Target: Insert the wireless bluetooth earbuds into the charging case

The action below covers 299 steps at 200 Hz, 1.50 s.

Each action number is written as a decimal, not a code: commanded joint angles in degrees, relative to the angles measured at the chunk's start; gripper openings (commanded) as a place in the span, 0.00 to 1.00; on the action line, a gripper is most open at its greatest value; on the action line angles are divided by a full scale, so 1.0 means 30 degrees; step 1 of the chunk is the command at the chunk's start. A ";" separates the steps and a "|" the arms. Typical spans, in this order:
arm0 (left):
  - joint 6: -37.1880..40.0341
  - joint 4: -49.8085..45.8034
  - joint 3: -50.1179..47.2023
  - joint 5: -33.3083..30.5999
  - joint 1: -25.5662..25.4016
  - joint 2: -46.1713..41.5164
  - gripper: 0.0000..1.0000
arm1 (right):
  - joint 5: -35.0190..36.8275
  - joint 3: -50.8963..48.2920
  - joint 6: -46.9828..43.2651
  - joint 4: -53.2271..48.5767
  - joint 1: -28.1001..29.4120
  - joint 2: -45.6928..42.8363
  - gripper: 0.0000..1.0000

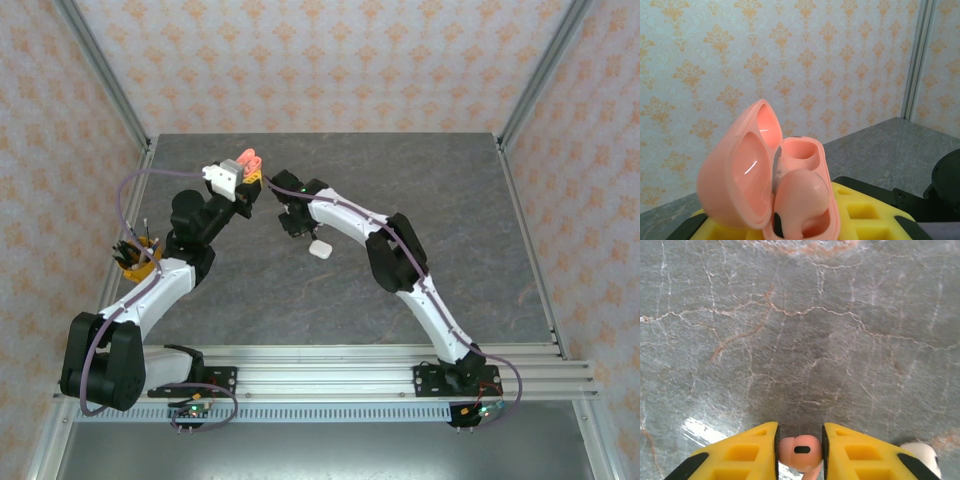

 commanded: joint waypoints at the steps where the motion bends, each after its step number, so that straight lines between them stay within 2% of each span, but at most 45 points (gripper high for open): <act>1: -0.0103 0.0059 0.0709 0.0352 0.0207 0.0050 0.00 | 0.0904 -0.0752 0.0578 0.0726 -0.0148 -0.1733 0.27; 108: -0.0132 -0.0091 0.1297 0.0525 0.0200 0.0293 0.00 | 0.1633 -0.3238 0.1035 0.2213 -0.1957 -0.5123 0.27; 154: -0.0248 -0.0337 0.1489 0.1743 0.0092 0.0686 0.00 | 0.1867 -0.3399 0.0797 0.2575 -0.2569 -0.7132 0.27; 213: 0.0161 -0.0589 0.2106 0.2599 -0.1266 0.2030 0.00 | 0.2072 -0.1897 0.0058 0.2445 -0.2576 -0.9496 0.27; 299: -0.0133 -0.0520 0.4545 0.2611 -0.3258 0.4770 0.00 | 0.1242 -0.2007 -0.0479 0.3961 -0.2599 -1.2848 0.28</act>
